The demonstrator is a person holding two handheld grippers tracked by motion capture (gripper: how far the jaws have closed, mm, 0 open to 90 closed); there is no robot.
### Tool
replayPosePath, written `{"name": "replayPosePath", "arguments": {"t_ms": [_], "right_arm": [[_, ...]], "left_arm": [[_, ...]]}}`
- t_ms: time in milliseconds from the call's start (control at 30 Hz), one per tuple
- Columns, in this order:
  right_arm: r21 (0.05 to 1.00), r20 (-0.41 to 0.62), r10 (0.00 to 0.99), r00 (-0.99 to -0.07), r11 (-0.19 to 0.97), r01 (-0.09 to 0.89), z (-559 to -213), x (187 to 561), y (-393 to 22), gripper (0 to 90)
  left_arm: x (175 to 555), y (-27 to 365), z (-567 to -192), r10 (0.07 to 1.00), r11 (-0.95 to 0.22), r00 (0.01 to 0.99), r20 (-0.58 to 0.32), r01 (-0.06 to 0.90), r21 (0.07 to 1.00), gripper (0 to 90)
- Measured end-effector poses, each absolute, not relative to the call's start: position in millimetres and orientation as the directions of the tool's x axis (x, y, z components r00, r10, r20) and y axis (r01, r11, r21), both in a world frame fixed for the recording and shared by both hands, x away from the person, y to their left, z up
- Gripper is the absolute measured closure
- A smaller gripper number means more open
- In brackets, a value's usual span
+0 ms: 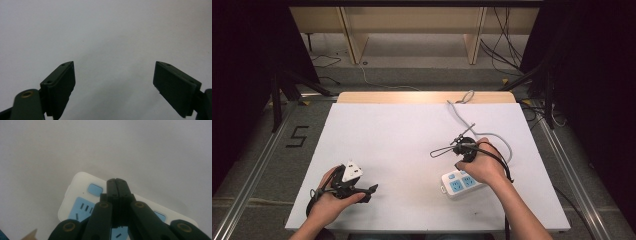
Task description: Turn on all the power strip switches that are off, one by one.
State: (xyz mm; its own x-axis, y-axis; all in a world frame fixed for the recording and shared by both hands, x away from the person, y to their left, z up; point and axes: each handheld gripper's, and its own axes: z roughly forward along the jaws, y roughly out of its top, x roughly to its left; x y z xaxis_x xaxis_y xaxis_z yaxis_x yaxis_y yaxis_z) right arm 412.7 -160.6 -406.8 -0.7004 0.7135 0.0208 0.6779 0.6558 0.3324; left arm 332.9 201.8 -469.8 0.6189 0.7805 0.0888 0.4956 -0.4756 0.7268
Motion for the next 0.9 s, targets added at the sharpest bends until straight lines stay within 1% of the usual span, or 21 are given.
{"name": "replayPosePath", "arguments": {"t_ms": [900], "right_arm": [[0.308, 0.035, 0.697, -0.716, 0.674, 0.672, -410, 410, -148, 90.0]], "left_arm": [[332, 202, -470, 0.779, -0.478, 0.620, 0.091, 0.494, 0.726, 17.9]]}}
